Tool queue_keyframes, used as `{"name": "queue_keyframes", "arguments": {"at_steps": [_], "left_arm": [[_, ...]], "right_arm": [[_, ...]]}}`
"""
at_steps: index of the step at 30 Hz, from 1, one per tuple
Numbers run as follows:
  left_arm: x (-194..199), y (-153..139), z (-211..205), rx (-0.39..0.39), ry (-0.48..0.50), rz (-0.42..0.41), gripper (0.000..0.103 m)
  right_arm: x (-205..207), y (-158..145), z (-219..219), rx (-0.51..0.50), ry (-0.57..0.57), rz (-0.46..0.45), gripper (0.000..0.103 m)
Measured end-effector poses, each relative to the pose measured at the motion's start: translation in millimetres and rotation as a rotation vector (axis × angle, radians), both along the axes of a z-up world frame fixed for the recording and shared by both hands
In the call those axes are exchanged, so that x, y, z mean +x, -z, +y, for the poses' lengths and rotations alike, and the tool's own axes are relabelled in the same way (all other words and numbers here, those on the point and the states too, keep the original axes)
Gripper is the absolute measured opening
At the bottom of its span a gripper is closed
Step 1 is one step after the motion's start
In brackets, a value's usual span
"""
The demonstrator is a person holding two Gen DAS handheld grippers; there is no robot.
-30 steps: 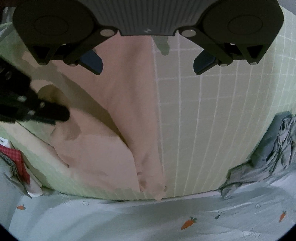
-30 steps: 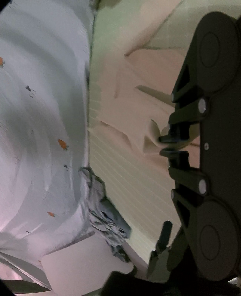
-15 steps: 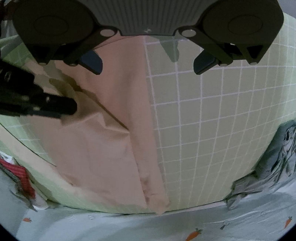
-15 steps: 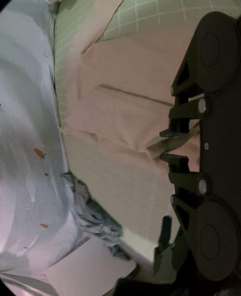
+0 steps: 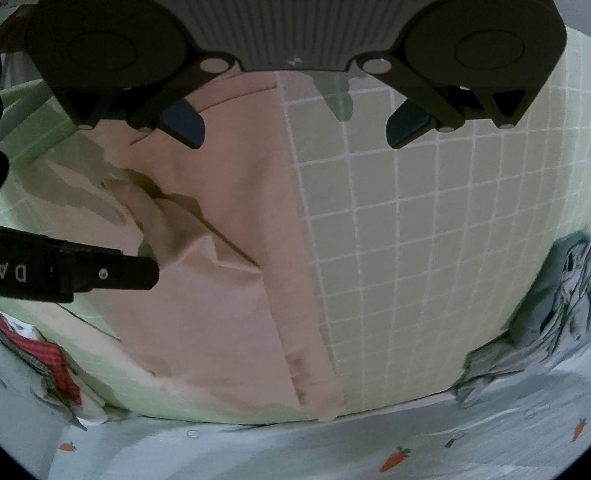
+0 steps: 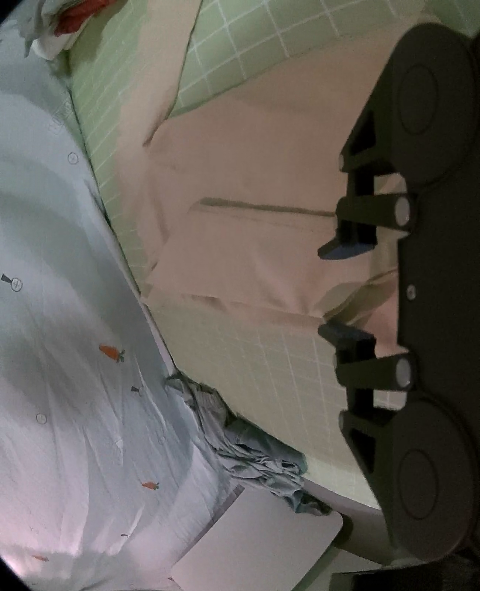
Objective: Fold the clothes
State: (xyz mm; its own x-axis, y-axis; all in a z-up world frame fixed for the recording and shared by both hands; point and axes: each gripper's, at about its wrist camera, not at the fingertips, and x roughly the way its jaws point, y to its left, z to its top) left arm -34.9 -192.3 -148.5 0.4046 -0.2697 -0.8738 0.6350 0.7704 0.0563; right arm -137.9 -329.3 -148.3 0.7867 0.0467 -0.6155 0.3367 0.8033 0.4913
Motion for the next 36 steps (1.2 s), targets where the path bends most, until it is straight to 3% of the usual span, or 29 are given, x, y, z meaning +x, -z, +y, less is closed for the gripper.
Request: {"name": "queue_keyframes", "arguments": {"at_steps": [2,3,4,6,9,17,23,25,28,36], "left_arm": [[1,0,4,0.000,-0.013,0.005,0.103],[1,1,6,0.000,-0.018,0.007,0.103],[1,1,7,0.000,-0.023,0.010,0.103],[0,1,10,0.000,-0.029,0.013,0.103],[1,1,15,0.001,-0.035,0.013,0.103],[1,3,24,-0.003,-0.072,0.026,0.103],[3,3,23,-0.007,-0.097,0.030,0.103],[5,2,21,-0.015,-0.109,0.029,0.103],[8,0,16,-0.023,-0.124,0.026,0.103],[11,2,-21,-0.029,-0.111,0.023,0.103]], "right_arm": [[2,1,3,-0.030,0.012,0.023,0.064],[2,2,3,-0.046,0.016,0.038,0.079],[3,3,5,-0.063,0.020,0.054,0.086],[5,6,6,-0.089,0.028,0.083,0.089],[6,10,7,-0.128,0.062,0.104,0.102],[10,22,11,-0.244,0.088,0.186,0.103],[20,45,40,-0.403,-0.088,0.309,0.103],[19,44,47,-0.463,-0.128,0.296,0.103],[18,39,43,-0.466,-0.158,0.292,0.103],[1,27,-12,-0.481,-0.036,0.272,0.103]]}}
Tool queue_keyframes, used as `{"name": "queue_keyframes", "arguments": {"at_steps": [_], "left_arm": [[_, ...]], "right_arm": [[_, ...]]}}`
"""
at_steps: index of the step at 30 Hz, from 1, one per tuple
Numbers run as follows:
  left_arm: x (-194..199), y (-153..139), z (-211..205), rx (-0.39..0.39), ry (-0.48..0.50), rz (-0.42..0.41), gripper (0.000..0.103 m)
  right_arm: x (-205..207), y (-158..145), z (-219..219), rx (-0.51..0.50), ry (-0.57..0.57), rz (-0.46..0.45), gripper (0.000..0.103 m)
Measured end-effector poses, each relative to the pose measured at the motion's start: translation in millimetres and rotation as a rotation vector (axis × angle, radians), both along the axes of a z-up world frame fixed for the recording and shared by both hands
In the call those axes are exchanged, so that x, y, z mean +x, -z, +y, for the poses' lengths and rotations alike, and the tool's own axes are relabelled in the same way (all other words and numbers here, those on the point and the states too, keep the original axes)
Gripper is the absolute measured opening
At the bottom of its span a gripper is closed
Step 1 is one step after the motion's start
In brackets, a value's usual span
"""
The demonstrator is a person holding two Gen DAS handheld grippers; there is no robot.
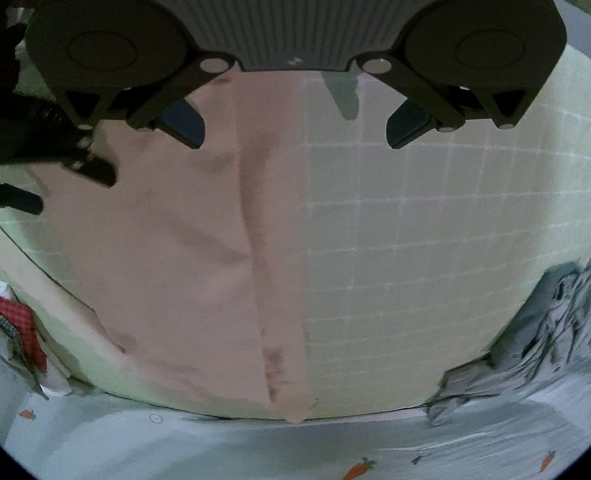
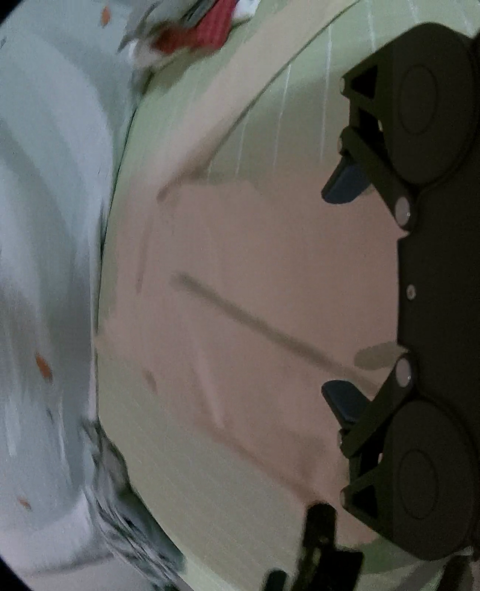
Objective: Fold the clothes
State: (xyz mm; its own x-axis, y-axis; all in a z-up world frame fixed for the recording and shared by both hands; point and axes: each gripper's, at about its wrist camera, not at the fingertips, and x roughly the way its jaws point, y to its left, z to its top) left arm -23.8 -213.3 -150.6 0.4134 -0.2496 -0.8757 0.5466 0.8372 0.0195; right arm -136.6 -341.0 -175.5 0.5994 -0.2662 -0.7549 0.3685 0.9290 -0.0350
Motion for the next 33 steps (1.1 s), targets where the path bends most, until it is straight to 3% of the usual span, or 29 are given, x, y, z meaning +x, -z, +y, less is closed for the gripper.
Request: {"name": "queue_keyframes", "arguments": {"at_steps": [6,9,13,17,23,29,33], "left_arm": [[8,5,-30,0.022,0.003,-0.023,0.103],[17,8,-39,0.038,-0.034,-0.032,0.103],[33,16,-44,0.056,-0.102,-0.022,0.103],[49,25,-51,0.093,-0.149,-0.015,0.103],[76,28,-57,0.054,-0.182,0.039,0.103],[88,33,-56,-0.002,-0.207,0.113,0.103],[85,34,-56,-0.005,-0.178,0.100,0.103]], "right_arm": [[-12,5,-75,-0.015,0.189,0.028,0.103],[-22,5,-115,-0.060,0.287,0.036,0.103],[-37,11,-173,-0.009,0.457,0.024,0.103],[-53,19,-216,-0.035,0.601,0.014,0.103],[-79,27,-273,-0.004,0.824,-0.038,0.103],[-80,29,-292,-0.013,0.862,-0.051,0.103],[-84,29,-283,-0.024,0.878,-0.057,0.103]]}}
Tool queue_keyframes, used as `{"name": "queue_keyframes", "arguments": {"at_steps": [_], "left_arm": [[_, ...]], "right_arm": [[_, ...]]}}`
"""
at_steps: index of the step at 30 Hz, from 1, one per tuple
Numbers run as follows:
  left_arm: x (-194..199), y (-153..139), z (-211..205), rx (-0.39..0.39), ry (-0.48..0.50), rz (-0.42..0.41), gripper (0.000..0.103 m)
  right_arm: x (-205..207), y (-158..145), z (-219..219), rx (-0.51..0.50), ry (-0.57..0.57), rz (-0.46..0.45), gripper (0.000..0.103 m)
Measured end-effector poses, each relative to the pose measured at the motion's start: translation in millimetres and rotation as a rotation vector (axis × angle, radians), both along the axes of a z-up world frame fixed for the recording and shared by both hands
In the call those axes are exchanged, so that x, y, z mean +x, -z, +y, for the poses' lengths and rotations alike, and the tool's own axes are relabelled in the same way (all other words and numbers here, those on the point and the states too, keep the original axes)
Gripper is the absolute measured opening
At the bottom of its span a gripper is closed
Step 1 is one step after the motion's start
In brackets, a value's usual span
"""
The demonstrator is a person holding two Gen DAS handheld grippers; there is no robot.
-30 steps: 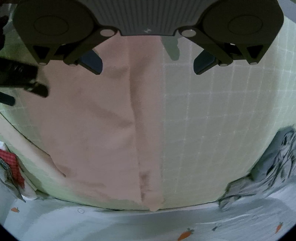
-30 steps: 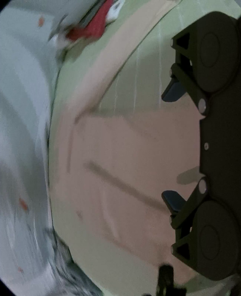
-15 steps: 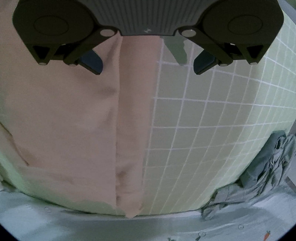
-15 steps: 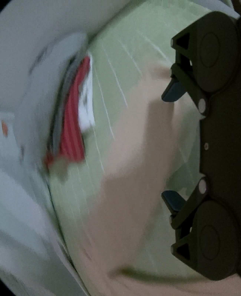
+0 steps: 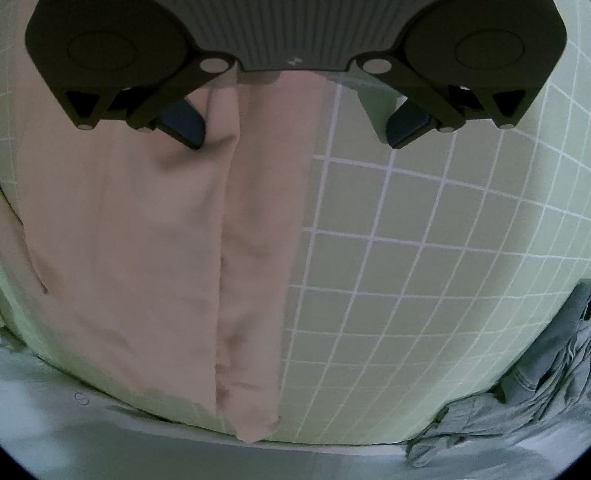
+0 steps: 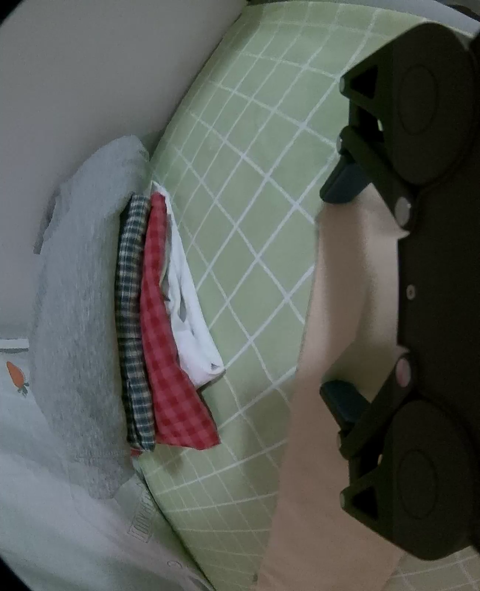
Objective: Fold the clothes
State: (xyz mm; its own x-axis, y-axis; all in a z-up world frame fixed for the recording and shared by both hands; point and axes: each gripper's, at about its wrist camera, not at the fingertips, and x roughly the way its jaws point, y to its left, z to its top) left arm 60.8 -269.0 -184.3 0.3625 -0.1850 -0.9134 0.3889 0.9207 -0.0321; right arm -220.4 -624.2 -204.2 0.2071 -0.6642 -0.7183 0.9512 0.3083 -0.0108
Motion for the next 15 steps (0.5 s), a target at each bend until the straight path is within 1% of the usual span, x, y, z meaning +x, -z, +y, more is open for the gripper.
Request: {"name": "queue_keyframes", "arguments": {"at_steps": [10,15], "left_arm": [[1,4,3,-0.011,0.004,-0.025,0.103],[-2,3,4,-0.021,0.004,-0.046,0.103]], "right_arm": [[-3,-1,13,0.025,0.070,-0.005,0.103],[-6,-3,17,0.049,0.061,-0.017,0.103]]}}
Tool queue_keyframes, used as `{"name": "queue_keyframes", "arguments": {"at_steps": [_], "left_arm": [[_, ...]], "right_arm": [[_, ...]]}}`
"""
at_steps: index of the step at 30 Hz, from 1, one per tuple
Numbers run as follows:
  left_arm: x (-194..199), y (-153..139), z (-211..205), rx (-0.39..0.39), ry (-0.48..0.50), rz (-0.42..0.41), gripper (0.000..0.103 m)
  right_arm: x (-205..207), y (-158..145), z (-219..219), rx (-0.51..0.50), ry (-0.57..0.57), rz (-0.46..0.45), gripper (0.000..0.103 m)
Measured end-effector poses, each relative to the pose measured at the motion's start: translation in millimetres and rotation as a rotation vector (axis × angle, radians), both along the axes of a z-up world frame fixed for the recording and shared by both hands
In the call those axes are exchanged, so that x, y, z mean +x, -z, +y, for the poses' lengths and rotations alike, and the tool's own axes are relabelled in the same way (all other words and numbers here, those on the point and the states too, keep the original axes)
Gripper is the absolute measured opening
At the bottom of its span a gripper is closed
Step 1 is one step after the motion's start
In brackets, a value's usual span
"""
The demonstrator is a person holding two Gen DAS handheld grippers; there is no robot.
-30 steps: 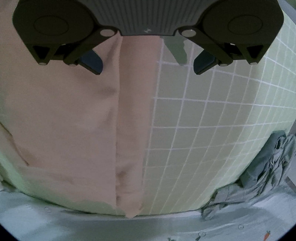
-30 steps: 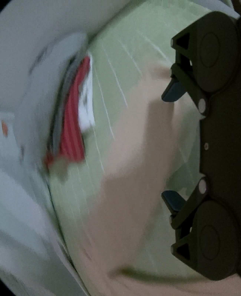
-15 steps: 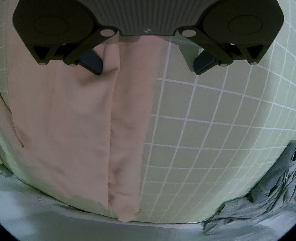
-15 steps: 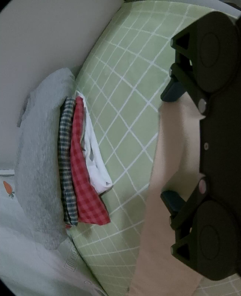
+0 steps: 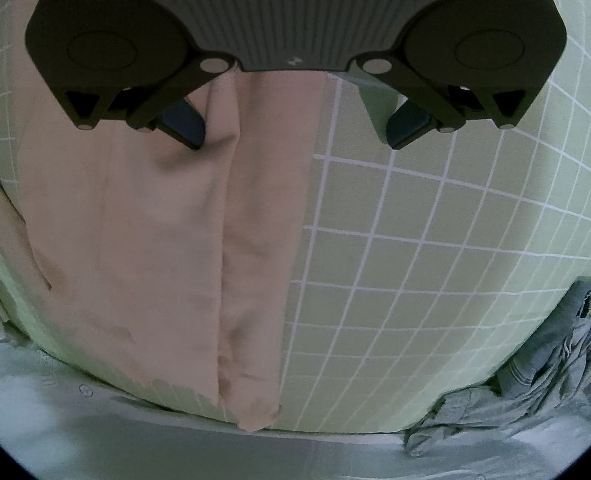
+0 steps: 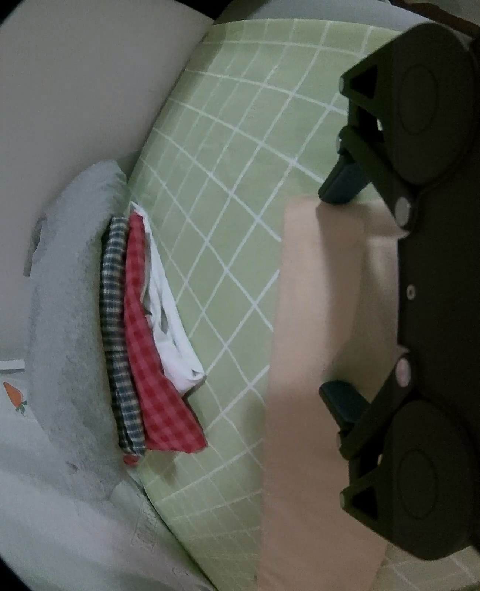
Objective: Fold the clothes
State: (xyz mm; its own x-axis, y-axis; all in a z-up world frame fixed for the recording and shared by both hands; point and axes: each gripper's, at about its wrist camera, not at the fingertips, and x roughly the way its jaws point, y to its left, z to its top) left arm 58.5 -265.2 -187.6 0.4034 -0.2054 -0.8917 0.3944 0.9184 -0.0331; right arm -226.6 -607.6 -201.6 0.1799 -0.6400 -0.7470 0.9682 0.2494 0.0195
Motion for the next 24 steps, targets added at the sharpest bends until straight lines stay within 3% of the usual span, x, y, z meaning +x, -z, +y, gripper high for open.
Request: {"name": "queue_keyframes", "arguments": {"at_steps": [5,8,14,18,20,24], "left_arm": [[-1,-1,0,-0.003,-0.002,-0.004,0.103],[-1,-1,1,-0.004,0.000,-0.007,0.103],[0,0,2,-0.005,0.002,-0.008,0.103],[0,0,3,-0.008,0.005,-0.011,0.103],[0,1,4,-0.009,0.006,-0.013,0.103],[0,1,3,-0.009,0.007,-0.013,0.103]], "right_arm": [[4,-2,5,0.018,-0.021,-0.018,0.101],[8,-5,10,0.018,-0.043,-0.027,0.091],[21,-11,18,0.019,-0.116,-0.067,0.058],[29,-14,14,0.045,-0.135,-0.110,0.027],[26,-14,5,0.096,-0.118,-0.182,0.013],[19,-7,-18,0.313,-0.032,-0.460,0.011]]}}
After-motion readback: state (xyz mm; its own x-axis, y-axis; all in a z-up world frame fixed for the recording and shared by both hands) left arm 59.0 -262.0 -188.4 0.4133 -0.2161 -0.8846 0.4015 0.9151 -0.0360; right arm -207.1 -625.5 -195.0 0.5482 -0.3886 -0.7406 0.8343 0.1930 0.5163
